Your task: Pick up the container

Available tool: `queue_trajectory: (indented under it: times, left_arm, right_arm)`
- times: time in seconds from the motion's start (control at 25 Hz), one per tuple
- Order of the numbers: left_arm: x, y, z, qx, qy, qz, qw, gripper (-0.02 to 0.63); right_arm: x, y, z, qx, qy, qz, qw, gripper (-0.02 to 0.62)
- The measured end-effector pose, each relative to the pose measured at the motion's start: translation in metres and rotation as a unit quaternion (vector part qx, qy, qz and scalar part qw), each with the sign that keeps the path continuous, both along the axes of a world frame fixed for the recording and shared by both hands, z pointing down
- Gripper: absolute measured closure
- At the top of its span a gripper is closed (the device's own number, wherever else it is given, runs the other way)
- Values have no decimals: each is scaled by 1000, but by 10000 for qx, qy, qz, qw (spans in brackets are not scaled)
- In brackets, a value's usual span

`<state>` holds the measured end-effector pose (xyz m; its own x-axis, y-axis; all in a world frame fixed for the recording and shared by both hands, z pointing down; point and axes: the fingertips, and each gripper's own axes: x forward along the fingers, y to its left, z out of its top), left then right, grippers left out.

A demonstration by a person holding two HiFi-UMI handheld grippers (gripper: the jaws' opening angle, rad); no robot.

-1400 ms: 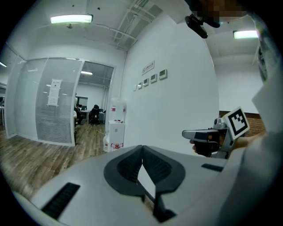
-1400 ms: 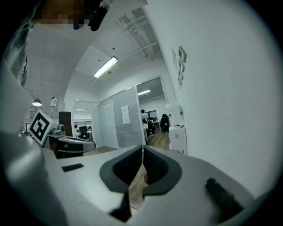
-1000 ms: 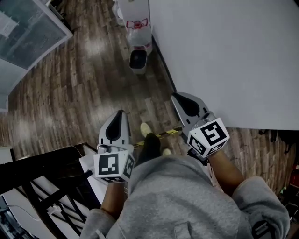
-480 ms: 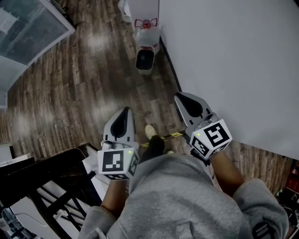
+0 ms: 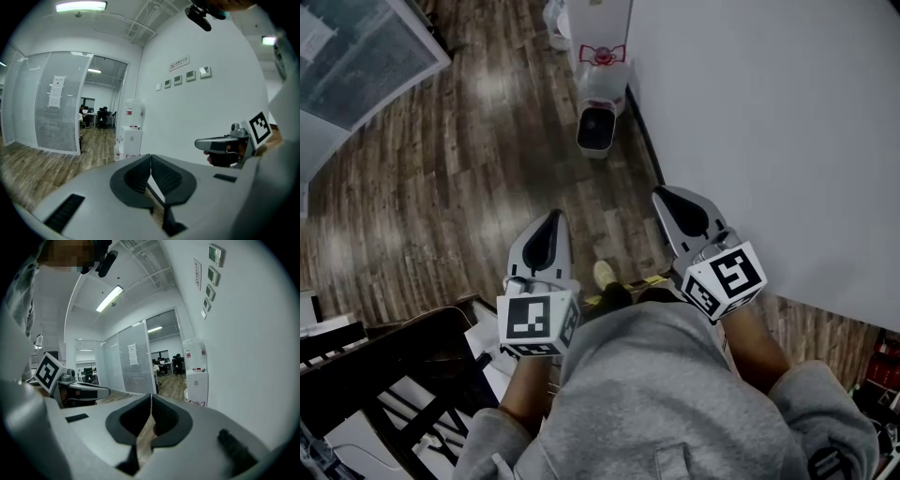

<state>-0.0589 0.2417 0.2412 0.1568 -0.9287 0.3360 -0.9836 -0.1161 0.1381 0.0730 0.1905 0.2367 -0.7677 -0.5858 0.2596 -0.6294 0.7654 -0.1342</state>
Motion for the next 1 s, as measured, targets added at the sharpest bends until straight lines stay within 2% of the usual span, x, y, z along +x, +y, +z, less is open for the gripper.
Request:
queue_trajectory:
  times: [0.36, 0.68, 1.0]
  left_arm:
    - [-22, -9, -1, 74, -86, -51, 9999, 591]
    - [-27, -2, -1, 122, -31, -131, 9998, 591]
    - [-30, -13, -1, 176, -137, -172, 9996, 591]
  right_arm:
    - [-27, -14, -4, 227, 71, -82, 9997, 568]
    - [-25, -14, -8, 345, 105, -66, 9993, 568]
    - [-27, -30, -8, 438, 115, -121, 9989, 568]
